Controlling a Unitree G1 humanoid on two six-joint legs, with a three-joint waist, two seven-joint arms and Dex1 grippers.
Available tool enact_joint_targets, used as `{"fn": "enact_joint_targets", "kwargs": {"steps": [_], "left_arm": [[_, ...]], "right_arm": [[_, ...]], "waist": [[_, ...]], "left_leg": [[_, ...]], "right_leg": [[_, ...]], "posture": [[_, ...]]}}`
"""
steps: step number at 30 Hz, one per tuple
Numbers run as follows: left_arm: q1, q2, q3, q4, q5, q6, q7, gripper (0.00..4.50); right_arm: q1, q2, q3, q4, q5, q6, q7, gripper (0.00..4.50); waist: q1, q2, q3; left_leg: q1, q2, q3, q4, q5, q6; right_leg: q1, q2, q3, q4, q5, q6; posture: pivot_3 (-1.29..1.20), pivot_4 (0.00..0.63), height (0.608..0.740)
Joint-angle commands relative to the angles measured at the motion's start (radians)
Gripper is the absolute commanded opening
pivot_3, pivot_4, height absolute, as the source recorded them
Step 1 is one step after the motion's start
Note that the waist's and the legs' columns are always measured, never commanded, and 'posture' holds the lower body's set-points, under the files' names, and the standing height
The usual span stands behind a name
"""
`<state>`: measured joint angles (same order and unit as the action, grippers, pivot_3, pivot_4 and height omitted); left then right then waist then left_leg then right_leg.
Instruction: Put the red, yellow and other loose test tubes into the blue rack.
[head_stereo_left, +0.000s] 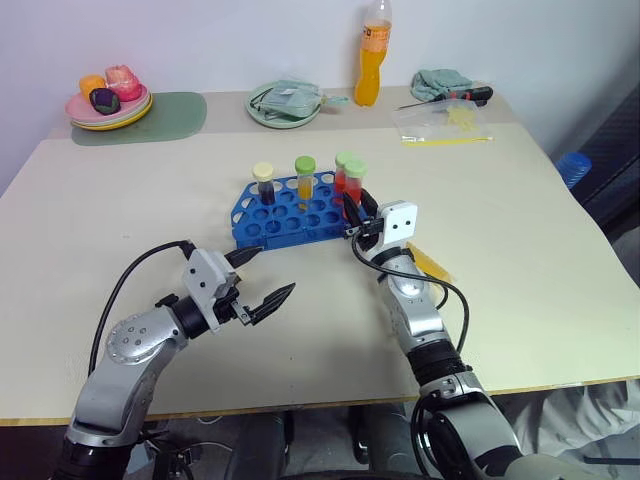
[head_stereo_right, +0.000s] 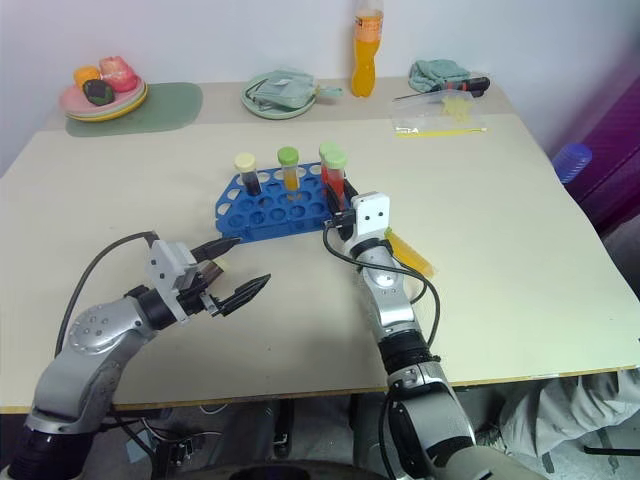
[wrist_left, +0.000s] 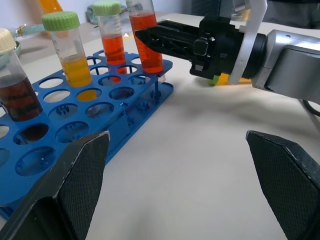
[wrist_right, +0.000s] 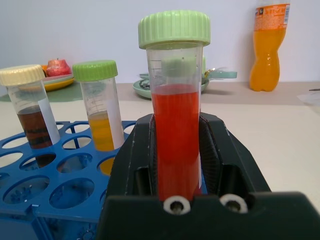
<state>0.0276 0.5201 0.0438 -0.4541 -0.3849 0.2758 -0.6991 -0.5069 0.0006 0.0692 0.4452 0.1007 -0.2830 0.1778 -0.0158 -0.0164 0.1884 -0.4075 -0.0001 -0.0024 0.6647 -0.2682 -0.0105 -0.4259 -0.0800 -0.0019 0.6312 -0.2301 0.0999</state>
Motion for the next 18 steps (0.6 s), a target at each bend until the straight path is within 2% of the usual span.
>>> {"fn": "enact_joint_targets", "kwargs": {"steps": [1,3,4,8,9,11,13,16,18], "left_arm": [[-0.011,0.009,0.017,-0.042,-0.022,-0.004,-0.006,4.5],[-0.008,0.011,0.017,-0.047,-0.024,-0.003,-0.004,4.5],[-0.007,0.012,0.017,-0.048,-0.025,-0.002,-0.003,4.5],[-0.003,0.021,0.03,-0.057,-0.037,0.004,0.002,4.5],[-0.002,0.024,0.034,-0.059,-0.041,0.007,0.001,4.5],[-0.005,0.031,0.036,-0.062,-0.044,0.009,-0.003,4.5],[-0.019,0.035,0.03,-0.061,-0.053,0.017,-0.012,4.5],[-0.046,0.054,-0.017,-0.069,-0.071,0.037,-0.063,4.5],[-0.06,0.065,-0.046,-0.071,-0.083,0.05,-0.099,4.5]], "right_arm": [[-0.006,0.001,-0.01,-0.03,-0.012,-0.017,0.001,2.63],[0.0,-0.016,-0.004,-0.079,-0.042,-0.006,-0.014,3.74],[0.006,-0.026,-0.009,-0.124,-0.038,0.02,-0.012,4.15],[0.061,-0.122,-0.01,-0.427,-0.001,0.263,0.058,4.15],[0.079,-0.167,-0.018,-0.534,0.054,0.394,0.092,4.15],[0.118,-0.331,-0.051,-0.778,0.192,0.752,0.175,4.15],[0.141,-0.48,-0.111,-0.936,0.32,1.019,0.229,4.15],[0.11,-0.686,-0.21,-1.012,0.452,1.387,0.27,4.15],[0.058,-0.76,-0.232,-1.001,0.505,1.584,0.278,4.15]], "waist": [[-0.001,0.0,0.0],[-0.001,0.0,0.0],[-0.001,0.001,0.0],[0.004,0.001,0.0],[0.005,0.001,0.0],[0.007,0.001,0.001],[0.011,0.002,0.001],[0.009,0.002,0.001],[0.005,0.002,0.001]], "left_leg": [[0.0,0.0,0.0,0.0,0.0,0.0],[0.0,0.0,0.0,0.0,0.0,0.0],[0.0,0.0,0.0,0.0,0.0,0.0],[-0.001,0.0,-0.001,0.0,0.0,0.0],[-0.001,0.0,-0.001,0.0,0.0,0.0],[0.0,0.0,-0.001,0.0,0.0,0.0],[-0.001,0.0,-0.001,0.0,0.0,0.0],[-0.001,0.001,-0.001,0.001,0.0,0.0],[0.0,0.001,-0.001,0.001,0.0,0.0]], "right_leg": [[0.0,0.0,0.0,0.0,0.0,0.0],[0.0,0.0,0.0,0.0,0.0,0.0],[0.0,0.0,0.0,0.0,0.0,0.0],[0.0,-0.001,0.0,0.0,0.0,0.0],[0.0,-0.001,0.0,0.0,0.0,0.0],[0.0,-0.001,0.0,0.0,0.0,0.0],[0.001,-0.002,0.0,-0.001,-0.001,-0.002],[0.001,-0.002,0.0,-0.002,-0.002,-0.004],[0.002,-0.002,-0.001,-0.002,-0.003,-0.005]], "posture": [[0.0,0.15,0.74],[0.0,0.15,0.74],[0.0,0.15,0.74],[0.0,0.15,0.74],[0.0,0.15,0.74],[0.0,0.15,0.74],[0.0,0.15,0.74],[0.0,0.15,0.74],[0.0,0.15,0.74]]}}
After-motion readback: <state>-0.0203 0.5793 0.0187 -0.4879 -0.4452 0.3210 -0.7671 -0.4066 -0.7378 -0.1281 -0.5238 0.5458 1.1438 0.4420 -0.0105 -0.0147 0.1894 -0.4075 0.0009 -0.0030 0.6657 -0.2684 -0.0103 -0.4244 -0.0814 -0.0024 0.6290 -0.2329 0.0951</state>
